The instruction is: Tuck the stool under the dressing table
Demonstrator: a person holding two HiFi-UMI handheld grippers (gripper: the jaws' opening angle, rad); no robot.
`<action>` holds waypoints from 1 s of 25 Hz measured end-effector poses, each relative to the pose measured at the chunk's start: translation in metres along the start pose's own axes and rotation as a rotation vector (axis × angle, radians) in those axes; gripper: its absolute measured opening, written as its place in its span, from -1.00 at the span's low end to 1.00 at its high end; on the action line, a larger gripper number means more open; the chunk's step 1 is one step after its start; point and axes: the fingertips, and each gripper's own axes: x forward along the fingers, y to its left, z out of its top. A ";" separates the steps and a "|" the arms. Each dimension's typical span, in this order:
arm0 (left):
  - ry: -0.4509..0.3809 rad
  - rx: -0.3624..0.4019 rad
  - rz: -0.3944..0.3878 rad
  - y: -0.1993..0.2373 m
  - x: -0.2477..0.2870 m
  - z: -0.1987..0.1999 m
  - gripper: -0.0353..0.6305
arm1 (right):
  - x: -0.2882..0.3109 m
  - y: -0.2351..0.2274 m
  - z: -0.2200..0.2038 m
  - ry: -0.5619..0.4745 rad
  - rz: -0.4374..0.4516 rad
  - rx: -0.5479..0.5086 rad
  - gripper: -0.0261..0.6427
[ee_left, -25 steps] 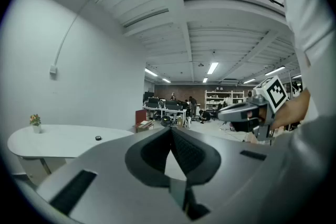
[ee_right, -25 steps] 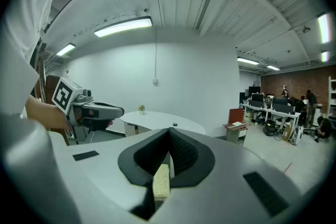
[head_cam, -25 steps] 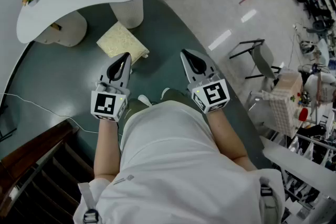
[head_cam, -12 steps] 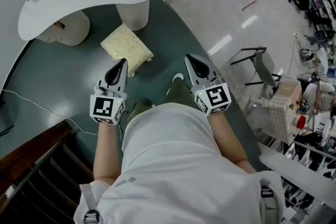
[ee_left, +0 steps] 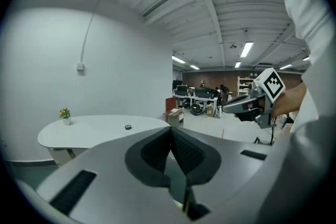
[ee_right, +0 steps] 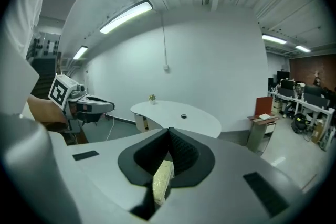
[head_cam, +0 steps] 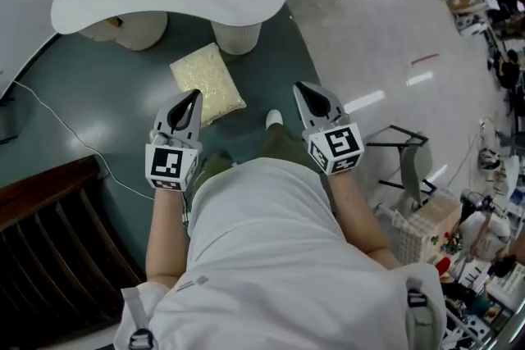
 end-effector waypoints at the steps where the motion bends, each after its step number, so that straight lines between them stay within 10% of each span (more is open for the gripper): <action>1: 0.010 -0.003 0.024 -0.001 0.009 0.003 -0.89 | 0.007 -0.010 0.002 0.008 0.028 -0.001 -0.89; 12: 0.102 -0.173 0.400 0.013 0.023 -0.012 -0.89 | 0.080 -0.010 -0.001 0.131 0.468 -0.108 -0.89; 25: 0.116 -0.408 0.620 0.068 -0.073 -0.105 -0.89 | 0.149 0.109 -0.023 0.307 0.745 -0.316 -0.89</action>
